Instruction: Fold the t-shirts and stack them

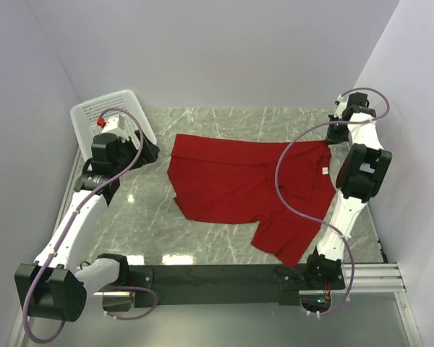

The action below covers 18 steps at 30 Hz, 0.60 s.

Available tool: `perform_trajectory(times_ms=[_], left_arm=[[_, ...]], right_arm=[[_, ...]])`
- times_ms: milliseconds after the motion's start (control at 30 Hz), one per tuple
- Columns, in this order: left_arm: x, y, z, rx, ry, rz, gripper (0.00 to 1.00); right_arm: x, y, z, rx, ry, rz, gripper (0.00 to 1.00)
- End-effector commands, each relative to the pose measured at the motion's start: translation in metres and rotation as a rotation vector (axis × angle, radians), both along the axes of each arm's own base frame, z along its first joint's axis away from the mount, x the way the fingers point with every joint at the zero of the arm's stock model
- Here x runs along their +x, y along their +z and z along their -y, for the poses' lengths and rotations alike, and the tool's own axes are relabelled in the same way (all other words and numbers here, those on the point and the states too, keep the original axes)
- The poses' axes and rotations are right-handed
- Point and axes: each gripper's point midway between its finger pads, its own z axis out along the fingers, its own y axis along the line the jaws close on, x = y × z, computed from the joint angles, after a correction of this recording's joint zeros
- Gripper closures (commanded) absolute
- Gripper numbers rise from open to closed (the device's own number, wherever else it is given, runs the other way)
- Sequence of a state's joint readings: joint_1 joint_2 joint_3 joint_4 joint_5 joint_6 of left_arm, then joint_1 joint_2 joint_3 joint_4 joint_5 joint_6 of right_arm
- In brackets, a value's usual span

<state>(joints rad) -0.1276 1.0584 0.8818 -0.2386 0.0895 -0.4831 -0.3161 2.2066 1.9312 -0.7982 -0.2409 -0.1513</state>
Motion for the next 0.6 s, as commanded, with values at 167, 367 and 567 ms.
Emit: perform_trajectory(times_ms=[167,367,567], left_arm=[[0.015,0.025,0.000,-0.020,0.015,0.043,0.04],[0.018,0.023,0.001,-0.035,0.022,0.026,0.04],[0.014,0.017,0.011,-0.065,-0.022,-0.002,0.06]], right_arm=[[0.066,0.022,0.027,-0.161,-0.095,0.126,1.00],[0.098,0.042,0.032,-0.307,-0.132,0.218,0.99],[0.107,0.059,0.038,-0.385,-0.179,0.263,0.56]])
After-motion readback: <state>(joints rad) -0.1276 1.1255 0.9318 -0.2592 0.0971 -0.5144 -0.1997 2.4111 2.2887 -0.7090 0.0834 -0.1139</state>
